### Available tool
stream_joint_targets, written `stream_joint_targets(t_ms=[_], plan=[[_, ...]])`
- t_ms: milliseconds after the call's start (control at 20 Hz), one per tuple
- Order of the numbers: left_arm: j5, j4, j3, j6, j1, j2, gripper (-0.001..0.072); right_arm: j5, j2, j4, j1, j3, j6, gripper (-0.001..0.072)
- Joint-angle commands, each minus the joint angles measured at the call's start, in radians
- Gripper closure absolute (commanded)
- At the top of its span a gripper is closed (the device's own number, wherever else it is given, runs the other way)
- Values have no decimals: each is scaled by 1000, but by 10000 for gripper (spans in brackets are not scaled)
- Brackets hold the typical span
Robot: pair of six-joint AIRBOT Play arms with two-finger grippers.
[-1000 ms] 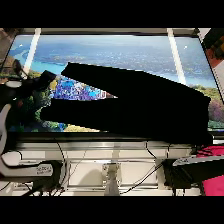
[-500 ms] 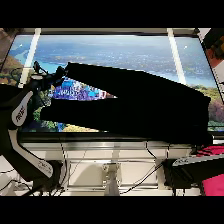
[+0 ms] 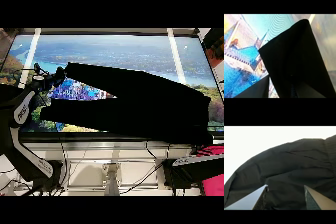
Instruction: Fold the clothes and pants, and hang the long-sleeved shirts on hangers.
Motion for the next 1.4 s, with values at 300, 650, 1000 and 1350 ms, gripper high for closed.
stream_joint_targets(t_ms=[300,650,1000,1350], plan=[[2,-1,18,37,5,-3,700,-1,0,3,0,1,0,182],[0,2,52,134,11,234,703,-28,0,32,0,2,0,182],[-283,420,49,-55,29,436,704,-26,0,132,0,2,0,183],[-618,1028,-127,-307,58,449,703,55,-1,124,-3,1,-1,184]])
